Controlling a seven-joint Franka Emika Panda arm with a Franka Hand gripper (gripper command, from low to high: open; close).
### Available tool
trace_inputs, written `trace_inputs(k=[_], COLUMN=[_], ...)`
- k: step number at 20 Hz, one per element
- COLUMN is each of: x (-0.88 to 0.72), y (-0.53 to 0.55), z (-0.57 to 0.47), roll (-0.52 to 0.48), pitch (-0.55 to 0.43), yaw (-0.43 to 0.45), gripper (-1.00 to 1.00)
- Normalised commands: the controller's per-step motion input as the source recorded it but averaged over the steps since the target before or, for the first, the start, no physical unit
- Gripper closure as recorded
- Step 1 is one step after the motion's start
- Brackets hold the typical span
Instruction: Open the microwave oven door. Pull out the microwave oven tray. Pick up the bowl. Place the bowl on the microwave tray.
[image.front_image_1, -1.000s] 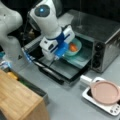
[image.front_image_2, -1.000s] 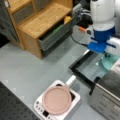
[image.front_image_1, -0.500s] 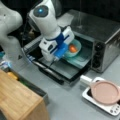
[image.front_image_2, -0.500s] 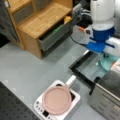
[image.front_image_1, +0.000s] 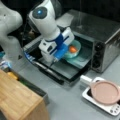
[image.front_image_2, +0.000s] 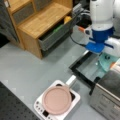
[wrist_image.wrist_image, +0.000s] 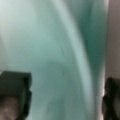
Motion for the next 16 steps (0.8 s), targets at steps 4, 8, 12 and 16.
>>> trace_inputs(k=[4,8,12,16], x=[-0.26,-0.28,-0.17,0.06], y=[0.06,-0.02,-0.17,-0.26], z=[-0.08,0.13,0.30,0.30], roll=[0.125,0.114,0.081,0.000], pitch=[-0.151,-0.045,0.055,0.109], yaw=[-0.089,-0.044,0.032,0.120], gripper=[-1.00,-1.00,-1.00,-1.00])
